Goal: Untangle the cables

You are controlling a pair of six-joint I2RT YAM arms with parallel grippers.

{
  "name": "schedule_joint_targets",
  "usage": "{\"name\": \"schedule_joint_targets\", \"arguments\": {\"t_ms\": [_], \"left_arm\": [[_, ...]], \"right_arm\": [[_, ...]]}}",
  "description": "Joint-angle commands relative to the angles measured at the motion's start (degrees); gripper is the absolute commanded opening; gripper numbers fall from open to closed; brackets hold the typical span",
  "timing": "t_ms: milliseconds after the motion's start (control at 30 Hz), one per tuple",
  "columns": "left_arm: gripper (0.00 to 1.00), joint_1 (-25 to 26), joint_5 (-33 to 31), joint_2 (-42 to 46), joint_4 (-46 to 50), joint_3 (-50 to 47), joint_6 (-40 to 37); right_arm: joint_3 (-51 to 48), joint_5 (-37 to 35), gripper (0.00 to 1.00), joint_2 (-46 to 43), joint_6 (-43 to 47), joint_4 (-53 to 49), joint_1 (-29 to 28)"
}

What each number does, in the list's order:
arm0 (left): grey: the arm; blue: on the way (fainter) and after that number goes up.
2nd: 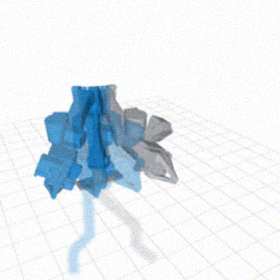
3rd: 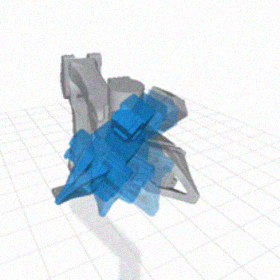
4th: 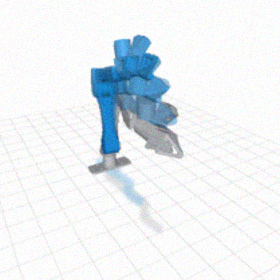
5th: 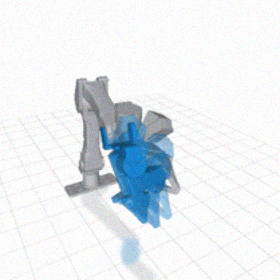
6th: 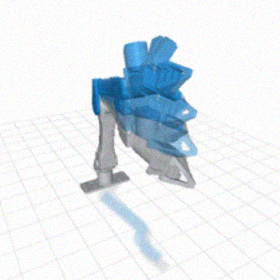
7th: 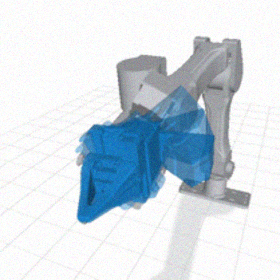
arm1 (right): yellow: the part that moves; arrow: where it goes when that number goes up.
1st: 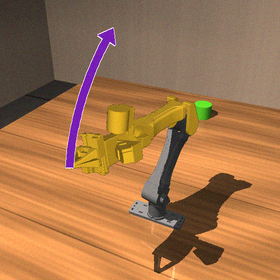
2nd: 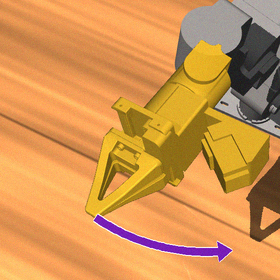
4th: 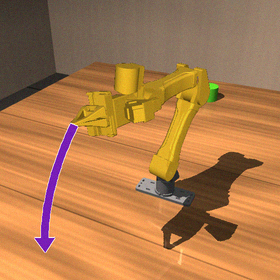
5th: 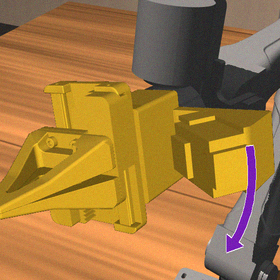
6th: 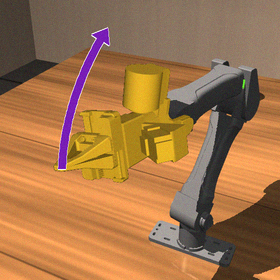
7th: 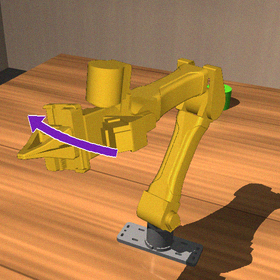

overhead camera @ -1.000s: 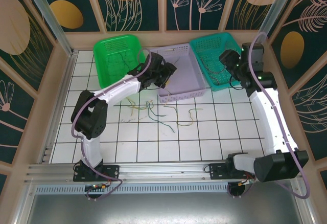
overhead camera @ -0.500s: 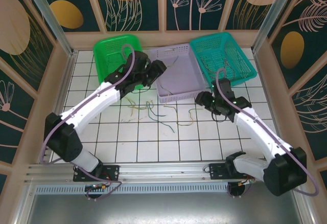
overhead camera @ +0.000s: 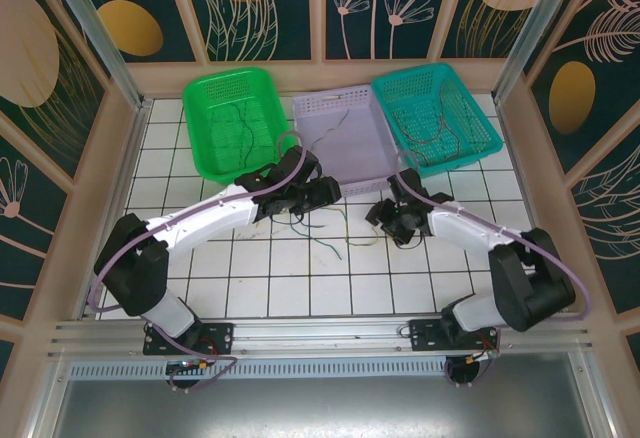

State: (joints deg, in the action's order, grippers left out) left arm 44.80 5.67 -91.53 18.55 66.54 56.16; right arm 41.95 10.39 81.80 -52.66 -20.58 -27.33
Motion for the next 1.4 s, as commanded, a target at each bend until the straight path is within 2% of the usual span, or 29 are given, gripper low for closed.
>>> {"name": "schedule_joint_targets", "arguments": {"t_ms": [0, 167, 233, 267, 333, 367, 467, 567, 667, 800, 867, 1000, 1233, 1367], "left_arm": [[0.63, 0.1, -1.8, 0.8, -1.0, -0.4, -2.0], [0.63, 0.1, -2.8, 2.2, 0.3, -0.3, -2.3], [0.63, 0.1, -3.3, 2.9, 0.9, -0.1, -2.2], [0.63, 0.1, -3.5, 3.2, 1.1, 0.0, -2.1], [0.62, 0.1, -3.8, 4.0, 1.5, 0.3, -1.8], [0.62, 0.1, -4.1, 4.5, 1.9, 0.6, -1.8], [0.62, 0.1, -5.8, 7.3, 2.6, 1.5, -1.9], [0.63, 0.1, -6.7, 11.3, 0.3, 0.6, -2.4], [0.65, 0.1, -4.7, 13.7, -3.5, -0.4, -4.2], [0.66, 0.1, -1.9, 14.5, -8.7, -0.6, -8.8], [0.66, 0.1, -3.9, 14.0, -7.8, 0.9, -12.1], [0.68, 0.0, -12.2, 14.4, -6.1, 2.1, -17.5], [0.77, -0.1, -16.0, 9.6, 0.0, 4.6, -20.7], [0.77, -1.7, -15.8, 7.7, -2.0, 4.7, -21.3]], "right_arm": [[3.0, -1.9, 0.53, 3.7, 1.6, 2.7, -1.6], [3.0, -2.2, 0.37, 7.4, 1.6, 4.3, -2.4], [3.1, -3.0, 0.28, 8.1, 2.0, 4.2, -2.7], [3.2, -3.2, 0.23, 8.2, 2.2, 4.0, -2.9], [3.8, -4.1, 0.01, 7.9, 3.2, 2.1, -3.2], [4.4, -4.6, 0.0, 7.3, 3.8, 0.6, -3.5], [5.9, -8.0, 0.0, 2.6, 4.7, -5.8, -5.0], [7.4, -7.8, 0.0, -4.2, 3.4, -10.9, -5.0], [11.6, -6.7, 0.0, -8.2, 2.5, -16.3, -4.6], [18.4, -3.3, 0.0, -7.6, 3.0, -21.2, -4.4], [21.2, -1.1, 0.0, -6.7, 3.7, -22.1, -4.3], [27.0, 0.7, 0.0, -4.7, 5.4, -24.0, -2.1], [31.4, 5.3, 0.0, -2.9, 6.5, -24.1, -1.6], [32.0, 7.4, 0.0, -3.1, 6.8, -24.6, -1.6]]}}
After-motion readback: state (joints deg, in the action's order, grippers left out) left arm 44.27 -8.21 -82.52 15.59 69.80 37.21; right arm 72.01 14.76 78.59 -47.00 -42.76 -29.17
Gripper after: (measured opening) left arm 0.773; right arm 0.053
